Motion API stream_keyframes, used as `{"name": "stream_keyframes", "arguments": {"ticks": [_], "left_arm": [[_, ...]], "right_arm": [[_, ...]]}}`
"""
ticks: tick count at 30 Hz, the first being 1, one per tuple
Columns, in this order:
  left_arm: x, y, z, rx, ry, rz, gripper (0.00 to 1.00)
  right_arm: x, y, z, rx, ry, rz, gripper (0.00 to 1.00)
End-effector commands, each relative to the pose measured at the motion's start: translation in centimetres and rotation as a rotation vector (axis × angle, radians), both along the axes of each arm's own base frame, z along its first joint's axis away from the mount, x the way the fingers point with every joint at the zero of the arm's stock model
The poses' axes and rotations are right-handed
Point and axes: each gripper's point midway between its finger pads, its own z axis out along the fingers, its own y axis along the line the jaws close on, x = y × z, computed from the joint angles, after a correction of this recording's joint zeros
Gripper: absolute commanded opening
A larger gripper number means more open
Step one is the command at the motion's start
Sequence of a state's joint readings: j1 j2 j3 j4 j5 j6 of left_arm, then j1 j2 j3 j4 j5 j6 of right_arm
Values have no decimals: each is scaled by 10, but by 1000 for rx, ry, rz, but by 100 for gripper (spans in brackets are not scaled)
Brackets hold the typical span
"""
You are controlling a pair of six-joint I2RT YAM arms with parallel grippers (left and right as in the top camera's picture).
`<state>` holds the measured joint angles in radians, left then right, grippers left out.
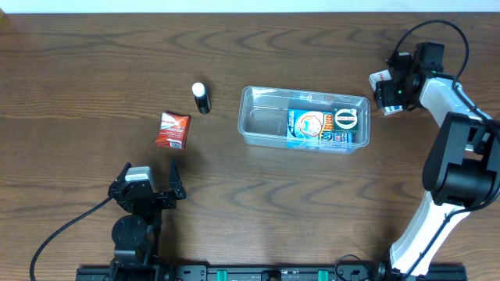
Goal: Pack container
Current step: 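Lower the right gripper and grasp the white Panadol box, then lift the white Panadol box and carry it over the container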
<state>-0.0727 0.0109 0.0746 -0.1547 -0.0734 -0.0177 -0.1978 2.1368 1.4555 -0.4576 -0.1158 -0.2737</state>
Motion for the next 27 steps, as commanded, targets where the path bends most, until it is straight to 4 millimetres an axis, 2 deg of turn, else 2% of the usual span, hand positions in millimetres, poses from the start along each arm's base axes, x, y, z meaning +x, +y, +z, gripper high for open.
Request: {"name": "stream_keyframes", "arguments": {"ticks": [1,8,18,22,24,27], "left_arm": [[-1,-1,-8,16,27,-11,98],[-1,-1,-8,16,27,-11,98],[-1,-1,-8,17,27,-11,98],[-1,-1,-8,17,28,-11,98],[-1,-1,-8,16,27,-11,98],[-1,-1,-8,17,28,-11,98]], "right_arm": [[1,5,-6,1,1,52,71],[2,5,-5,2,-3,53,60],[1,5,-6,3,1,53,56],[-1,5,-7,4,8,53,57],[-1,5,-7,4,8,53,65],[-1,5,-7,3,8,56,68]]}}
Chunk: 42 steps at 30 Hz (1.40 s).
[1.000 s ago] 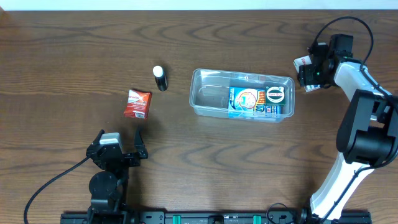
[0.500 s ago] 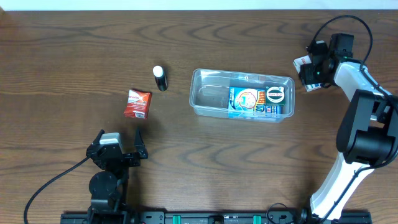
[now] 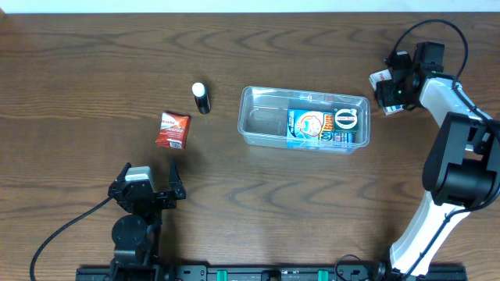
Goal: Pack container
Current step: 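Lift the white Panadol box and carry it over the container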
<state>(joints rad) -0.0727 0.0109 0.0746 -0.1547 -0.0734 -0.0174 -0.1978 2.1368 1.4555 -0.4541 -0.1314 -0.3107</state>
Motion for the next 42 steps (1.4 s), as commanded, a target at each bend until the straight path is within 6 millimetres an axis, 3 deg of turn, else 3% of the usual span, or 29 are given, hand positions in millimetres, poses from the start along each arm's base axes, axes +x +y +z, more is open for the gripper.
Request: {"name": "stream_keyframes", "arguments": {"ticks": [1,5,14,19,22,26,32,35,38,42], "left_arm": [[-1,-1,-8,16,27,-11,98],[-1,-1,-8,16,28,-11,98],[-1,-1,-8,16,27,-11,98],[-1,-1,-8,16,27,-11,98],[-1,-1,-8,16,28,-11,98],[-1,-1,-8,16,28,-11,98],[-1,-1,-8,16,27,-11,98],[-1,-1,-8,16,27,-11,98],[-1,-1,-8,16,27,-11,98],[-1,-1,-8,16,27,-11,98]], "right_arm": [[-2,3,-7,3,15,22,68],[-3,3,-12,-12,23,58,66],[-3,3,-15,-14,24,64,51],[2,2,-3,-20,1,63,52],[8,1,25,-31,-47,62,50],[11,1,85,-51,-135,62,47],[-8,8,158,-66,-220,70,44],[-22,27,188,-29,-258,117,43],[-41,59,216,21,-290,222,43],[-69,104,236,42,-290,374,41]]}}
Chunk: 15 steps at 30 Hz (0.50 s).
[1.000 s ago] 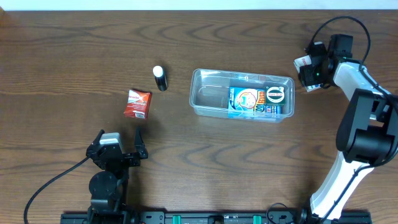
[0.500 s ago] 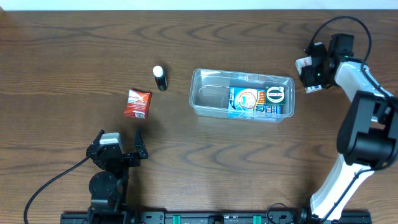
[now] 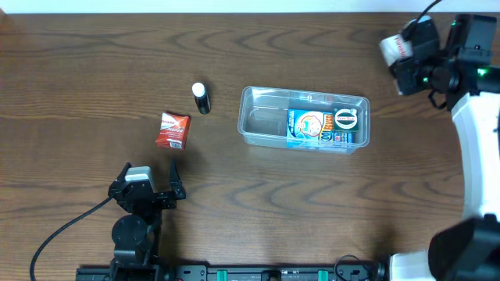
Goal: Pack container
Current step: 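Lift the white Panadol box and carry it over the container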
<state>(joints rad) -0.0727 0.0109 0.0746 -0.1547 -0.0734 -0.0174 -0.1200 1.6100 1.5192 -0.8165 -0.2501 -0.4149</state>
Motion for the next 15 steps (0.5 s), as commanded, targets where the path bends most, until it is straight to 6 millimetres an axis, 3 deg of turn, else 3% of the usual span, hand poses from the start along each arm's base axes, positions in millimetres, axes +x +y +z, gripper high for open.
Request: {"name": "stream_keyframes", "arguments": {"ticks": [1,9,15], "left_arm": [[-1,-1,-8,16,28,-11,98],[-1,-1,-8,16,28,-11,98],[-1,-1,-8,16,28,-11,98]], "right_arm": [[-20,50,18,7,-26,198,41],[-73,132,0,-64,94,518,43],[-105,152,-21,-112,198,626,43]]}}
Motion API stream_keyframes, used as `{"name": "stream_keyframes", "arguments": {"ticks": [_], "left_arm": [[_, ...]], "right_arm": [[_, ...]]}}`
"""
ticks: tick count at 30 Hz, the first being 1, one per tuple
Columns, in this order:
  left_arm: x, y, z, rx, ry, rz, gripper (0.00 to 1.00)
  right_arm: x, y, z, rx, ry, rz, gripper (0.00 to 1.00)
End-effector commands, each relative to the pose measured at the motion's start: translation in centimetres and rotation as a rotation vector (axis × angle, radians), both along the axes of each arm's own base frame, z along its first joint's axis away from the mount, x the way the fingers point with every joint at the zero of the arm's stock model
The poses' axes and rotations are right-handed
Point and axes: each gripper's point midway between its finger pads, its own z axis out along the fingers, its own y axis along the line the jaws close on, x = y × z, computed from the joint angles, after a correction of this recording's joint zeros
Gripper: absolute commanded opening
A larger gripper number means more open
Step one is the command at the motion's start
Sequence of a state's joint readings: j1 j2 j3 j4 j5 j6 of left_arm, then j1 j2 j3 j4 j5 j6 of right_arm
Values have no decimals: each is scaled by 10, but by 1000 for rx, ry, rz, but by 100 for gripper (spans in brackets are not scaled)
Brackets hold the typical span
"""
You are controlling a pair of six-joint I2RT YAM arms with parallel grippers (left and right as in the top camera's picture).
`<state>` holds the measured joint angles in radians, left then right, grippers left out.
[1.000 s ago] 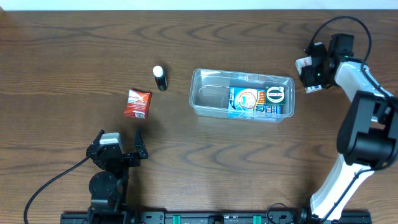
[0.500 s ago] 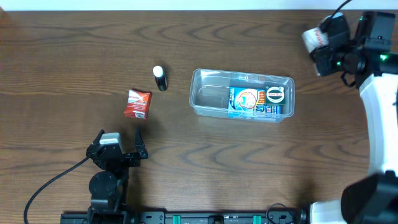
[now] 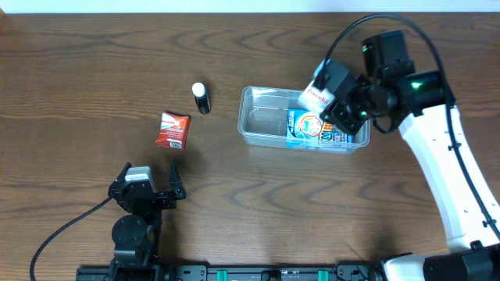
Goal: Pack container
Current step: 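Lift the white Panadol box and carry it over the container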
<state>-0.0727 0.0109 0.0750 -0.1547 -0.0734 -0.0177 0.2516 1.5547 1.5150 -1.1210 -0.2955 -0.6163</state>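
Observation:
A clear plastic container [image 3: 262, 119] lies at the table's middle with a blue printed packet [image 3: 306, 128] in its right half. Over that right half hangs my right gripper [image 3: 328, 100], shut on a white box with red print [image 3: 318, 92]. A red snack packet [image 3: 172, 129] lies to the left of the container, and a small black bottle with a white cap [image 3: 201, 97] stands beyond it. My left gripper [image 3: 150, 190] rests open near the front edge, with nothing between its fingers.
A black cable [image 3: 62, 234] runs from the left arm toward the front left corner. The right arm [image 3: 449, 172] stretches from the front right up to the container. A rail [image 3: 258, 273] lines the front edge.
My right gripper has moved left and nearer with the white box, from the far right corner to above the container's right half. The left arm has not moved.
My right gripper sat low on the table right of the container, closed around the white box, at both first moments. Then it held the box raised at the far right. Now the box hangs over the container's right half.

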Motion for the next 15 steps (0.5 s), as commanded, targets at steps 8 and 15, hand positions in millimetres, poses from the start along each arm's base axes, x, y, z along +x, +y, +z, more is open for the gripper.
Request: {"name": "stream_keyframes", "arguments": {"ticks": [8,15], "left_arm": [[-1,-1,-8,17,28,-11,98],[-1,-1,-8,17,28,-11,98]], "right_arm": [[-26,1,-41,-89,57,137,37],[-22,0,-62,-100,40,161,39]]}}
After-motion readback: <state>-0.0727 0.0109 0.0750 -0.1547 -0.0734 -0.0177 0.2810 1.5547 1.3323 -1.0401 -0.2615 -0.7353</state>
